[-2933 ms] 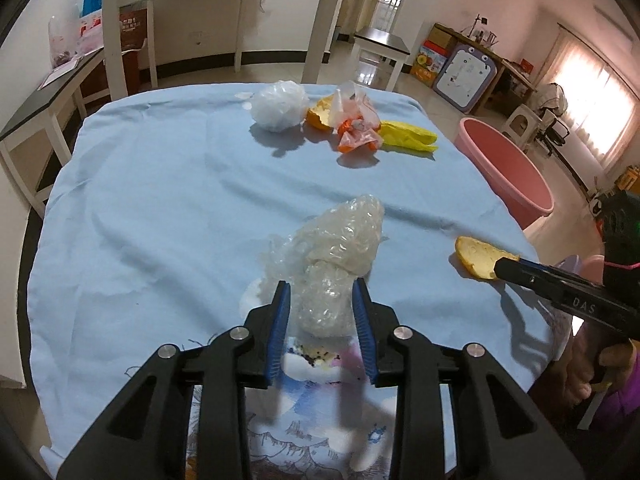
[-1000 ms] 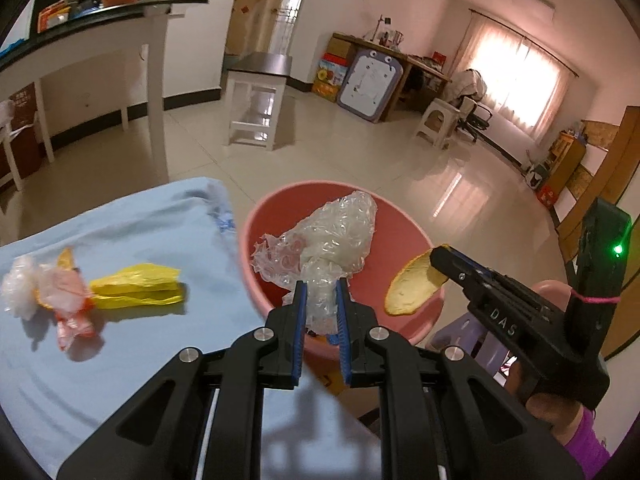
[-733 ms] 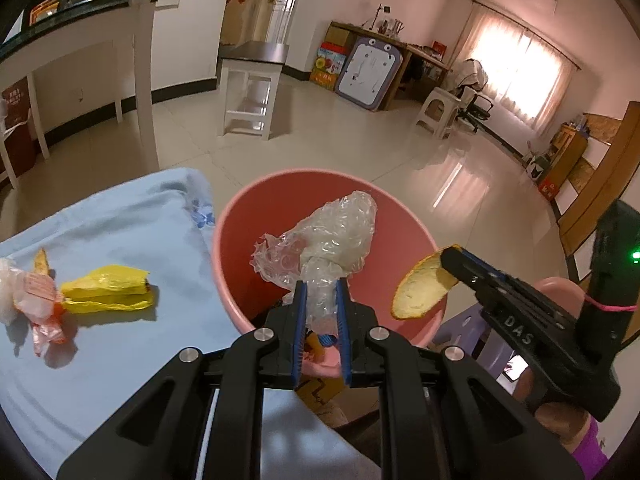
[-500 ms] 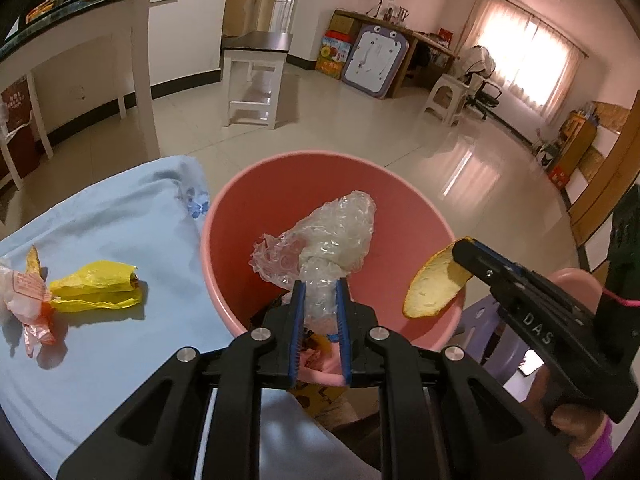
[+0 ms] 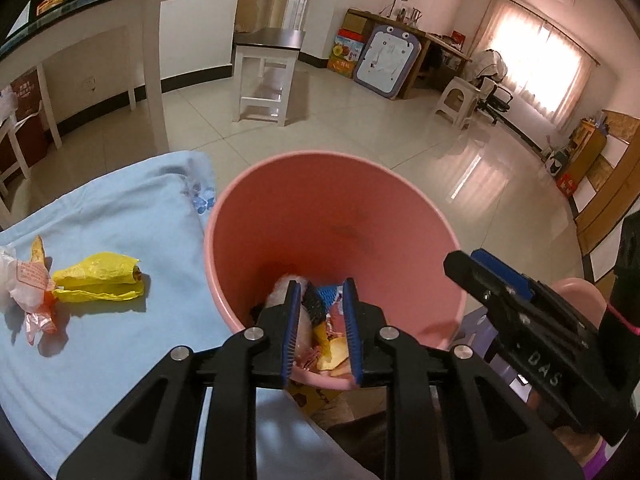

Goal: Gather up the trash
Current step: 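Move both tools back over the remaining trash on the table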

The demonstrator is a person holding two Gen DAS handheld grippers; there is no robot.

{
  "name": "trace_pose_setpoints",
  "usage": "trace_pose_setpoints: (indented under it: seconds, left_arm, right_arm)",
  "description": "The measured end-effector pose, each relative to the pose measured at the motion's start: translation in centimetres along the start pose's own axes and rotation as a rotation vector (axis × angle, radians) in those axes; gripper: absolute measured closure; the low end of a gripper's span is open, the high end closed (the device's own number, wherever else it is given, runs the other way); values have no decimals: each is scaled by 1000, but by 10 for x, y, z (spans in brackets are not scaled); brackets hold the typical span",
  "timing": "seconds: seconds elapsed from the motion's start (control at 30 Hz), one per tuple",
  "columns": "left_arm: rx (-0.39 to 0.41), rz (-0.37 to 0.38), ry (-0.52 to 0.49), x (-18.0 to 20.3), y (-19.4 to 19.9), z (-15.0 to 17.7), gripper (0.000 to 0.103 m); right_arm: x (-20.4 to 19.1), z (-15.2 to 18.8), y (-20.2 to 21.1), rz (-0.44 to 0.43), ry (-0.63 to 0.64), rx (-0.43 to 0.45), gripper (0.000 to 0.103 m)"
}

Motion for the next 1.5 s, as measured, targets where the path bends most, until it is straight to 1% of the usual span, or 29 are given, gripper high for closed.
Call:
trace_pose_setpoints:
  seconds: [0.07,0.1,0.13,0.2,0.33,0.47,0.7,0.8,0.97,1.13,1.3,1.4,1.5]
  left_arm:
    - [8,3,7,1,5,0,81]
    - [11,3,8,3,8,0,78]
    - [15,3,8,4,11,0,72]
    - [30,8,9,5,19,-1,71]
    - [52,26,-4,8,35,-1,70]
    - [71,44,-13,9,54,2,70]
    - [91,35,-35,-10,88,18,70]
    - [87,25,-25,-27,102,25,70]
    - [96,-10,2,-64,126,37,70]
    - [105,-81,58,-116,147,52,70]
    - [115,-175,141,-179,163,59,70]
    - [120,-220,189,-212,167,59,70]
    - [129,-247,237,-235,169,55,70]
  right_arm:
    - [-2,1,7,-5,9,0,63]
    - [-3,1,11,-6,15,1,62]
    - [-4,1,14,-8,17,2,62]
    - [-9,3,22,-14,20,5,60]
    - [-17,4,43,-26,15,16,57]
    - [-27,8,64,-34,3,27,52]
    - [-52,19,91,-72,-26,25,47]
    - [-70,25,96,-97,-22,15,46]
    - [-110,36,96,-148,26,-4,46]
    - [-150,45,83,-204,76,-32,45]
    - [-182,52,61,-249,83,-69,45]
    - [-196,56,48,-273,95,-79,45]
    - [-208,62,38,-306,97,-97,45]
Point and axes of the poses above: each gripper's, at about its wrist camera, not at the fingertips, and y roughly against the way its jaws point, x to its right, z to its underside, the point moved 4 cm from there along -y, roughly the way its jaws point, and after that the axes turned 15 degrees about x, right-handed, at the moved point
